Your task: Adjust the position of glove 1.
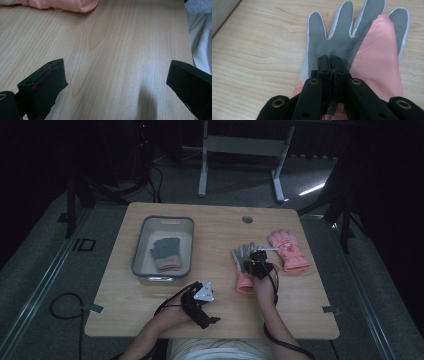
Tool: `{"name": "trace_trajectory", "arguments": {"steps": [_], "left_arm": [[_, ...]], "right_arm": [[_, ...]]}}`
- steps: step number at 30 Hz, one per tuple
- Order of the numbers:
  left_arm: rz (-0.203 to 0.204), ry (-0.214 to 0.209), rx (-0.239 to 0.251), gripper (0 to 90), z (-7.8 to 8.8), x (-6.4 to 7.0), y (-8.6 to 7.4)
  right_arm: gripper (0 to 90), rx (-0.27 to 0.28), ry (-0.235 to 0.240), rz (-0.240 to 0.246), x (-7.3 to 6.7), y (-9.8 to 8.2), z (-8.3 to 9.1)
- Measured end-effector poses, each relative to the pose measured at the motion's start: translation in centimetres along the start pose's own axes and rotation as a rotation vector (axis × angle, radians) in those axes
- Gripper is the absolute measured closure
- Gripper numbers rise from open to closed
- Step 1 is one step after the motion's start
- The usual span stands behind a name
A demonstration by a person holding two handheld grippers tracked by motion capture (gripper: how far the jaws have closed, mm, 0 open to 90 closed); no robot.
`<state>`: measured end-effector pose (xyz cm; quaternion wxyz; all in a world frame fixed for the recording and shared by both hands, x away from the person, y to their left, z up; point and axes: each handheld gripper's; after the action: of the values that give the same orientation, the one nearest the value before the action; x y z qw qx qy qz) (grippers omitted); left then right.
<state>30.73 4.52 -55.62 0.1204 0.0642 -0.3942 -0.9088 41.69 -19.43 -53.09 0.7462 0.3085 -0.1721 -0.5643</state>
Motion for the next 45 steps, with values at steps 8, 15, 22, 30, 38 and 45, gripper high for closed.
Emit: {"name": "trace_trajectory", "arguments": {"steps": [8,15,22,30,38,45], "left_arm": [[0.005,0.000,-0.011,2.1,0.0,0.0,-0.1],[0.010,-0.005,-0.007,2.1,0.0,0.0,-0.3],[0.017,0.007,-0.001,2.2,0.1,0.2,-0.2],[0.011,0.013,0.000,2.2,0.2,0.3,-0.2],[0.016,0.010,-0.003,2.2,0.4,0.1,-0.3],[0.007,0.011,-0.008,2.3,0.3,0.2,-0.3]], "right_arm": [[76.1,0.057,0.012,-0.006,0.5,0.5,1.3],[67.6,0.214,-0.045,0.053,7.0,2.8,6.7],[65.3,0.183,-0.090,0.037,13.3,3.7,6.3],[61.5,0.092,-0.112,0.069,17.2,4.9,2.8],[54.3,0.033,-0.095,0.115,18.4,5.0,-0.3],[54.7,-0.032,-0.101,0.152,18.4,4.8,-1.4]]}}
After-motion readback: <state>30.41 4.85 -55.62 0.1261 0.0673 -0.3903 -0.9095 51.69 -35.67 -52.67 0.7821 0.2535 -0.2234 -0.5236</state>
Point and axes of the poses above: each handheld gripper's, and its own axes: z roughly backward along the jaws, y roughly out of its top, x roughly to its right, and after that the axes turned 1 degree about -x, right-handed
